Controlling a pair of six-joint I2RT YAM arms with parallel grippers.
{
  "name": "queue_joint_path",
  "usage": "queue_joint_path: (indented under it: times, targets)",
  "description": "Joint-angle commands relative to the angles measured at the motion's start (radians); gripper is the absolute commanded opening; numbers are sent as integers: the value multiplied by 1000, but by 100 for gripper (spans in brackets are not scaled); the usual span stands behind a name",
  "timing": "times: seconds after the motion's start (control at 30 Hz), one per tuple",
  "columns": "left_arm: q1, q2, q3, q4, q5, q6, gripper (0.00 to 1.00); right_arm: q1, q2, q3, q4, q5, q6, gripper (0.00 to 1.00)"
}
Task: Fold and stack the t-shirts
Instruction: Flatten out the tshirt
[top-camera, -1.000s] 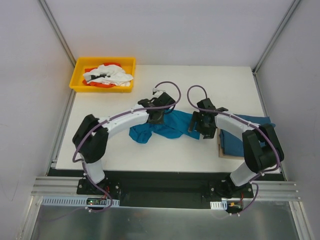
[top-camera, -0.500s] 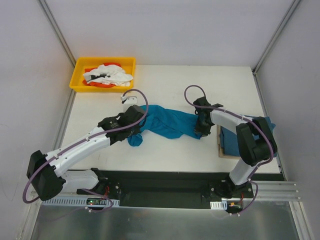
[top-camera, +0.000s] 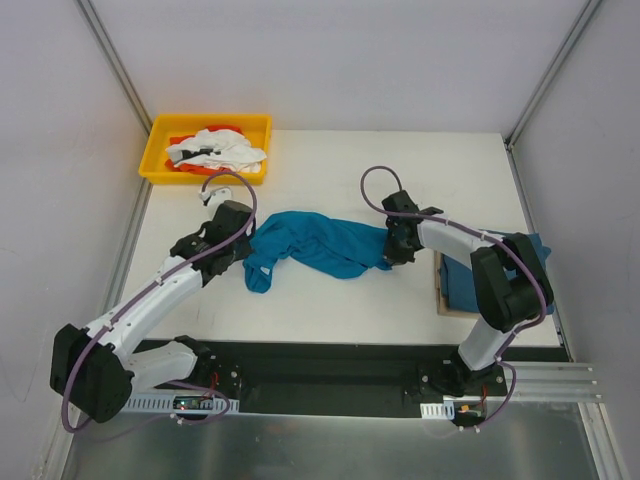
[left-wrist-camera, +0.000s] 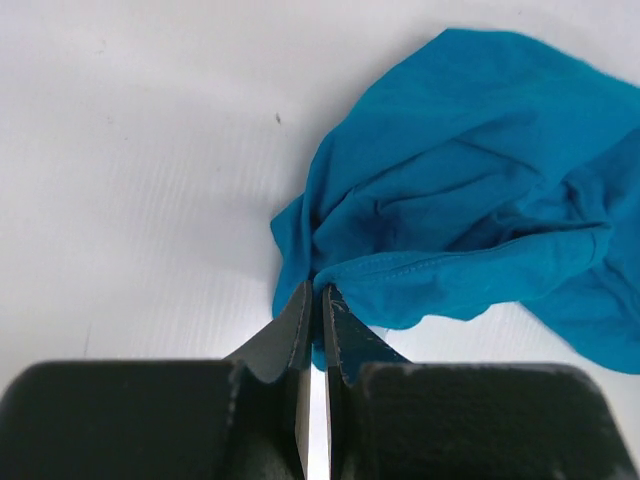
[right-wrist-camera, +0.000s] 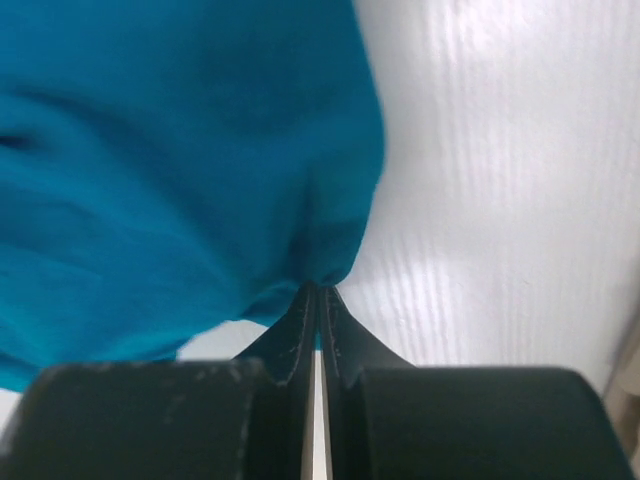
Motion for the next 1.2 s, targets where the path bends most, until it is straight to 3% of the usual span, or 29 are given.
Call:
queue_joint_path:
  times: [0.0, 0.33, 0.5, 0.77, 0.97, 1.17]
  targets:
    - [88, 24, 4, 178, 112, 57, 0, 10, -55, 58, 150, -52, -61, 1]
    - [251, 182, 194, 338, 275, 167, 0, -49, -64, 247, 234, -163, -136, 1]
    - [277, 164, 301, 386, 370, 216, 0, -89, -139, 285, 267, -206, -153, 1]
    - [277, -22, 372, 393, 275, 230, 0, -95, -371, 325, 261, -134, -207, 1]
    - [277, -267, 253, 324, 255, 201, 0, -100, -598, 265, 181, -46, -231, 1]
    - [277, -514, 203, 277, 353, 143, 0, -100, -799, 213, 107, -82, -219, 1]
